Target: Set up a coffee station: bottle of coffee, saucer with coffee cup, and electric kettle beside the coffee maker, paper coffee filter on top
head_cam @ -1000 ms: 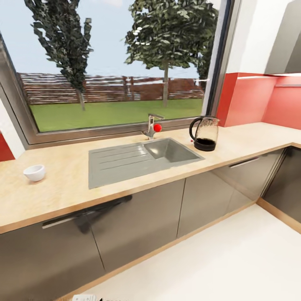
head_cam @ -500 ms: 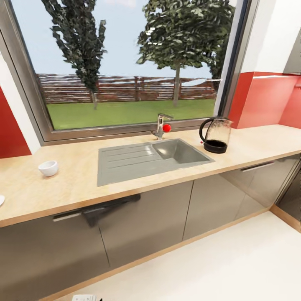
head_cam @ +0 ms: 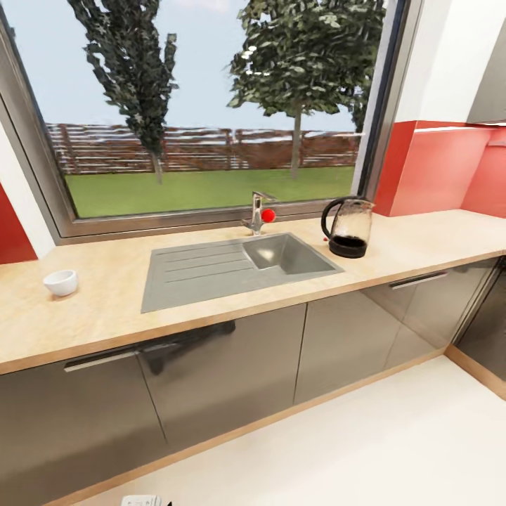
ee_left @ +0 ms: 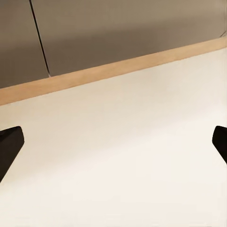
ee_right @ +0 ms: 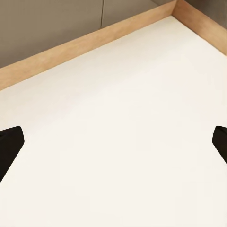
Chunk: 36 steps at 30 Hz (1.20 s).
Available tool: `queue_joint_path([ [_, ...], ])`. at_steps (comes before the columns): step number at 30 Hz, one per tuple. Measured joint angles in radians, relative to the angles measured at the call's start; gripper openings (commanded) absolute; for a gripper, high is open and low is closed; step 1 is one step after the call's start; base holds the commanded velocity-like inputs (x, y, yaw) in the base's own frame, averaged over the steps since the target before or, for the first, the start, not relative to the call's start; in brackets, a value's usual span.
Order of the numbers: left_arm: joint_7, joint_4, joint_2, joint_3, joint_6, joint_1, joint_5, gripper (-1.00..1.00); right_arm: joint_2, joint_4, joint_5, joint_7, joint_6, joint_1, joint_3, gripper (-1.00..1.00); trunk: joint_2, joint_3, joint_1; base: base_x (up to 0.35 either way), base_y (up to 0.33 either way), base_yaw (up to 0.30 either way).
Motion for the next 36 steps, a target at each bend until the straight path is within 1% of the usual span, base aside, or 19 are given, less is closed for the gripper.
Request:
queue_joint_path([
  [10, 0.000, 0.001, 0.000, 0.000, 0.000, 0.000, 0.000, 1.00, 0.000, -0.001, -0.001, 0.000, 0.000, 0.000, 0.000, 1.00, 0.000, 0.000, 0.000, 0.097, -0.069, 0.000],
  [11, -0.001, 0.050, 0.000, 0.000, 0.000, 0.000, 0.002, 1.00, -0.003, -0.013, -0.005, 0.001, -0.001, 0.000, -0.036, 1.00, 0.000, 0.000, 0.000, 0.000, 0.000, 0.000],
  [13, -0.002, 0.077, 0.000, 0.001, 0.000, 0.000, 0.003, 1.00, -0.001, -0.080, -0.008, 0.001, -0.001, -0.001, -0.051, 1.00, 0.000, 0.000, 0.000, 0.000, 0.000, 0.000],
  [15, -0.004, 0.115, 0.000, 0.002, -0.001, 0.000, 0.003, 1.00, 0.004, -0.230, -0.010, 0.000, 0.005, -0.006, -0.052, 1.00, 0.000, 0.000, 0.000, 0.000, 0.000, 0.000],
  [17, -0.004, 0.122, 0.000, 0.003, -0.002, 0.000, 0.003, 1.00, 0.007, -0.288, -0.009, -0.001, 0.014, -0.013, -0.052, 1.00, 0.000, 0.000, 0.000, 0.000, 0.000, 0.000],
  [19, -0.005, 0.131, 0.000, 0.003, -0.002, 0.000, 0.003, 1.00, 0.009, -0.359, -0.010, -0.002, 0.060, -0.042, -0.049, 1.00, 0.000, 0.000, 0.000, 0.000, 0.000, 0.000],
  [20, -0.005, 0.137, 0.000, 0.003, -0.002, 0.000, 0.003, 1.00, 0.009, -0.396, -0.010, -0.002, 0.110, -0.077, -0.048, 1.00, 0.000, 0.000, 0.000, 0.000, 0.000, 0.000],
  [22, -0.005, 0.142, 0.000, 0.003, -0.002, 0.000, 0.003, 1.00, 0.009, -0.422, -0.010, -0.002, 0.168, -0.129, -0.048, 1.00, 0.000, 0.000, 0.000, 0.000, 0.000, 0.000],
  [23, -0.005, 0.145, 0.000, 0.002, -0.002, 0.000, 0.003, 1.00, 0.008, -0.440, -0.010, -0.003, 0.230, -0.187, -0.047, 1.00, 0.000, 0.000, 0.000, 0.000, 0.000, 0.000],
  [25, -0.004, 0.147, 0.000, 0.003, -0.002, 0.000, 0.003, 1.00, 0.007, -0.450, -0.009, -0.003, 0.289, -0.260, -0.047, 1.00, 0.000, 0.000, 0.000, 0.000, 0.000, 0.000],
  [26, -0.005, 0.149, 0.000, 0.005, -0.002, 0.000, 0.003, 1.00, 0.007, -0.457, -0.010, -0.003, 0.342, -0.325, -0.046, 1.00, 0.000, 0.000, 0.000, 0.000, 0.000, 0.000],
  [27, -0.005, 0.150, 0.000, 0.005, -0.002, 0.000, 0.003, 1.00, 0.007, -0.460, -0.010, -0.003, 0.369, -0.364, -0.045, 1.00, 0.000, 0.000, 0.000, 0.000, 0.000, 0.000],
  [28, -0.005, 0.150, 0.000, 0.005, -0.002, 0.000, 0.003, 1.00, 0.007, -0.463, -0.011, -0.002, 0.420, -0.428, -0.038, 1.00, 0.000, 0.000, 0.000, 0.000, 0.000, 0.000],
  [30, -0.005, 0.152, 0.000, 0.006, -0.002, 0.000, 0.003, 1.00, 0.008, -0.465, -0.010, -0.002, 0.469, -0.496, -0.020, 1.00, 0.000, 0.000, 0.000, 0.000, 0.000, 0.000],
  [31, -0.005, 0.153, 0.000, 0.007, -0.002, 0.000, 0.003, 1.00, 0.008, -0.466, -0.012, -0.002, 0.511, -0.552, 0.012, 1.00, 0.000, 0.000, 0.000, 0.000, 0.000, 0.000],
  [33, -0.005, 0.153, 0.000, 0.008, -0.002, 0.000, 0.003, 1.00, 0.009, -0.467, -0.011, -0.003, 0.544, -0.608, 0.055, 1.00, 0.000, 0.000, 0.000, 0.000, 0.000, 0.000],
  [34, -0.005, 0.153, 0.000, 0.008, -0.002, 0.000, 0.003, 1.00, 0.010, -0.466, -0.012, -0.003, 0.567, -0.653, 0.099, 1.00, 0.000, 0.000, 0.000, 0.000, 0.000, 0.000],
  [35, -0.005, 0.153, 0.000, 0.008, -0.002, 0.000, 0.003, 1.00, 0.010, -0.465, -0.011, -0.004, 0.576, -0.677, 0.124, 1.00, 0.000, 0.000, 0.000, 0.000, 0.000, 0.000],
  [36, -0.005, 0.153, 0.000, 0.008, -0.002, 0.000, 0.003, 1.00, 0.013, -0.464, -0.012, -0.012, 0.588, -0.719, 0.167, 1.00, 0.000, 0.000, 0.000, 0.000, 0.000, 0.000],
])
